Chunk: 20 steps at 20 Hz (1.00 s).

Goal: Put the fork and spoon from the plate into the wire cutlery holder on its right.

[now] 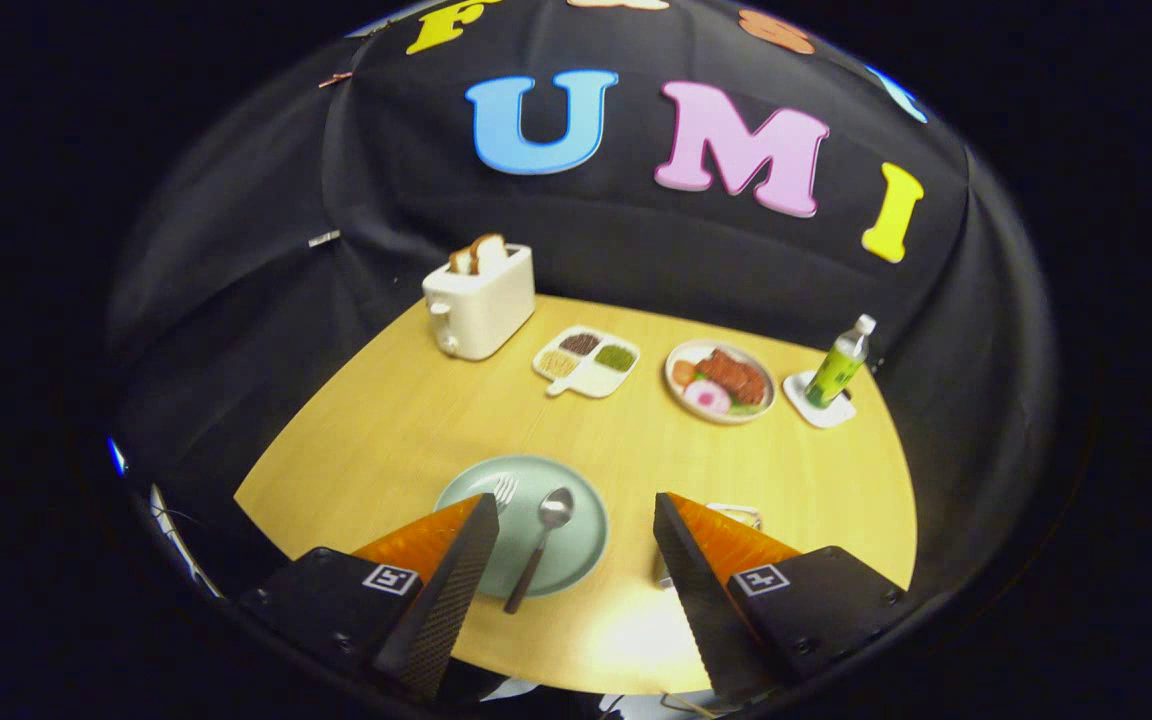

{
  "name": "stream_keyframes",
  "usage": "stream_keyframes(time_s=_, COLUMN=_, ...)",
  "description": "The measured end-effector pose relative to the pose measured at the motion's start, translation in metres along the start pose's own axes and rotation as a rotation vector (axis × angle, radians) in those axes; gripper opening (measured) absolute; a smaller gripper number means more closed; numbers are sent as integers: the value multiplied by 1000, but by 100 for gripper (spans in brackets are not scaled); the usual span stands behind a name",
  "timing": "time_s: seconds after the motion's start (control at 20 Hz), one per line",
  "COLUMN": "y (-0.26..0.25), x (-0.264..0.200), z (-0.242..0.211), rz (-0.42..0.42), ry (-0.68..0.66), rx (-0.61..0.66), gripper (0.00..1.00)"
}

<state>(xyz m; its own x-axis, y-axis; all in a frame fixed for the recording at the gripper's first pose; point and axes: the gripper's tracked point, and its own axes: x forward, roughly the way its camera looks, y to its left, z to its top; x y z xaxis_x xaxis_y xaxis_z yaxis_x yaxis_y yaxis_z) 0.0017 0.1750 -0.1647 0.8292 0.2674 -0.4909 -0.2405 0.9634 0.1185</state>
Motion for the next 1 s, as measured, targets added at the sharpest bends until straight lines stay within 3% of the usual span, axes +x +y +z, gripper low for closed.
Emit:
stream_keyframes(time_s=0.2, y=24, x=38, z=-46, rz=34, ry=154, rx=40, gripper=97)
stream_keyframes(time_s=0.45, y=21, x=87, z=-93, rz=-3, ry=301, rx=50, gripper=89)
stream_keyframes(time_s=0.6, y=20, x=110, z=-116, rz=-24, ry=378, rx=75, gripper=78)
stream_keyframes(time_s=0.75, y=19, x=128, z=-128, rz=-51, ry=424, rx=79, gripper=78)
stream_keyframes(time_s=0.95, y=15, x=141, z=-137, rz=-104, ry=474, rx=95, gripper=50)
stream_keyframes(time_s=1.0, y=11, x=139, z=-136, rz=-132, ry=483, rx=102, gripper=34)
